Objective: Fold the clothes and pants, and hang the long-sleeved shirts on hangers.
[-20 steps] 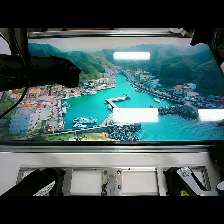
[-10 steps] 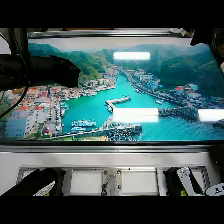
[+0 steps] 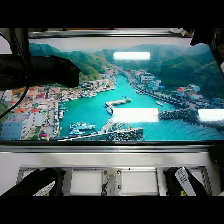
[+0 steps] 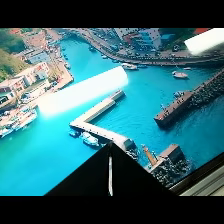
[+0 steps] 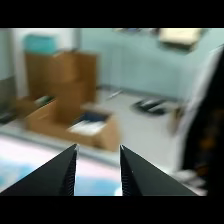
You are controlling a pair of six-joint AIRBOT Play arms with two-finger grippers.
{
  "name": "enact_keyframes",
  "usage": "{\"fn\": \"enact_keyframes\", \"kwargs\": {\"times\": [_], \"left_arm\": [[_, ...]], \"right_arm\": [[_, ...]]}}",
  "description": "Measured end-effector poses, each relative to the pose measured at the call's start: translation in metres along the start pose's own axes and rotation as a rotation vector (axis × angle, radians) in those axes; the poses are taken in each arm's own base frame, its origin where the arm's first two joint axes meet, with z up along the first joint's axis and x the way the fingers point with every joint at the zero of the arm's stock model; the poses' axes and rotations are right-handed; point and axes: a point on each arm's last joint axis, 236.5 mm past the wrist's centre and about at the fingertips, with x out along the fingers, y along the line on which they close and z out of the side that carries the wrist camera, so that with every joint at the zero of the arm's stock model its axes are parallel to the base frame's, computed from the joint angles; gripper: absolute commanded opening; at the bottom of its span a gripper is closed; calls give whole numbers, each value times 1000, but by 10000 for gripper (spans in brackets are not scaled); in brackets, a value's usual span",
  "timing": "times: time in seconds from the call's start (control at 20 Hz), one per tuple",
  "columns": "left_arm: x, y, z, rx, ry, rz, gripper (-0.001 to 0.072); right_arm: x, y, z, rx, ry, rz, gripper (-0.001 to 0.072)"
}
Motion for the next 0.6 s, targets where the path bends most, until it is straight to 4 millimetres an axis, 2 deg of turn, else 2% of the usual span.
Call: {"fn": "enact_keyframes", "kwargs": {"times": [0.1, 0.2, 0.3, 0.45, 0.6], "left_arm": [[0, 0, 0, 0, 0, 0, 10], [0, 0, 0, 0, 0, 0, 10], [0, 0, 0, 0, 0, -1, 10], [0, -1, 0, 0, 1, -3, 10], [0, -1, 0, 0, 1, -3, 10]], "right_arm": [[23, 54, -42, 84, 110, 181, 301], [38, 119, -80, 140, 215, 369, 301], [42, 181, -111, 167, 306, 539, 301], [33, 266, -145, 171, 409, 758, 301], [22, 310, -159, 161, 454, 875, 301]]}}
